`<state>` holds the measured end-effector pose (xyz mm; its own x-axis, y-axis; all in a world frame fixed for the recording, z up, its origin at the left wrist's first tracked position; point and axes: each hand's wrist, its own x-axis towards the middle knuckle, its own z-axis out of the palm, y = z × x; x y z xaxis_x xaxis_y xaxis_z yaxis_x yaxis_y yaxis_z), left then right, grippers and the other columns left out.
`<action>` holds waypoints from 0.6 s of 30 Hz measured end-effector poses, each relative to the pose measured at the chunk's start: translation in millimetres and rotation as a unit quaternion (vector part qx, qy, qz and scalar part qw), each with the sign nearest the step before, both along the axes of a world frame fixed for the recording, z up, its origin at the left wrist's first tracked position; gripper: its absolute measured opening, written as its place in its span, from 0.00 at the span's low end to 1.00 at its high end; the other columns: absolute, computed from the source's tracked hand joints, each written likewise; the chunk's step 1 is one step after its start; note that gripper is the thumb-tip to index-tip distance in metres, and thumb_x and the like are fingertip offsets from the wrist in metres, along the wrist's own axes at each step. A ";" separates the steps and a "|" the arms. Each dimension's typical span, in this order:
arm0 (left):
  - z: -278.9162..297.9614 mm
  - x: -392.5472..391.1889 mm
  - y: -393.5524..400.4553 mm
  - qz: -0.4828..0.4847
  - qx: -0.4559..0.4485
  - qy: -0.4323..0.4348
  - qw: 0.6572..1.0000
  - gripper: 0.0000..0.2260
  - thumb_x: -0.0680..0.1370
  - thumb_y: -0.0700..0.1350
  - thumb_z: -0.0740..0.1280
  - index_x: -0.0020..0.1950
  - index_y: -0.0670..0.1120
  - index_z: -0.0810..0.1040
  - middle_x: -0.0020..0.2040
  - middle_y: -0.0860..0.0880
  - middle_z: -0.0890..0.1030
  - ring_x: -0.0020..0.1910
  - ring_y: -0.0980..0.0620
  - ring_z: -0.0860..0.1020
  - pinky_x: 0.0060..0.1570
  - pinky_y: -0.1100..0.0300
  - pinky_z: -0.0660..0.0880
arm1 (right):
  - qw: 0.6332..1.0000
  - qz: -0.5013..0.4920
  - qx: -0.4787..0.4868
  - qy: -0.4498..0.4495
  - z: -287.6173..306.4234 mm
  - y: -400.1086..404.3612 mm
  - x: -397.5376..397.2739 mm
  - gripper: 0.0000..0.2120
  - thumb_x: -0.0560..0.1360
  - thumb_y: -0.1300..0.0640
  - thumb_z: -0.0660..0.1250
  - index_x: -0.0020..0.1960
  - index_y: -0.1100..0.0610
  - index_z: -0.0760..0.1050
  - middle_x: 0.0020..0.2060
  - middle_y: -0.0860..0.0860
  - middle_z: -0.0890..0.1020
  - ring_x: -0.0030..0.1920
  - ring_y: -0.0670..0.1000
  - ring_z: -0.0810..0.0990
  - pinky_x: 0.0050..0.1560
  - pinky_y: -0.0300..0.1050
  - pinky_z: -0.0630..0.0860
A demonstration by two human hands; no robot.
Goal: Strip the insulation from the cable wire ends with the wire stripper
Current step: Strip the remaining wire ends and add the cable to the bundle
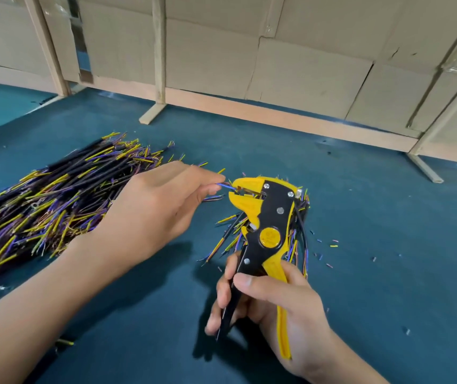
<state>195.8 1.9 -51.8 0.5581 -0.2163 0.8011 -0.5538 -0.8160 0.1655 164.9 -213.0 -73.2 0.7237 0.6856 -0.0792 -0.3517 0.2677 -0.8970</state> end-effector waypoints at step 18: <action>1.5 -2.6 -4.0 -0.044 -0.049 0.013 0.998 0.08 0.80 0.38 0.68 0.57 0.39 0.83 0.45 0.49 0.84 0.43 0.51 0.82 0.46 0.59 0.77 | 1.000 -0.010 -0.002 0.014 3.6 -0.2 0.6 0.11 0.68 0.57 0.72 0.49 0.60 0.79 0.37 0.61 0.79 0.36 0.65 0.82 0.41 0.54 0.79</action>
<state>193.3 -2.2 -50.3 0.5618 -0.1868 0.8059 -0.6172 -0.7433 0.2580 165.5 -213.3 -69.6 0.7352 0.6701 -0.1025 -0.3707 0.2708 -0.8884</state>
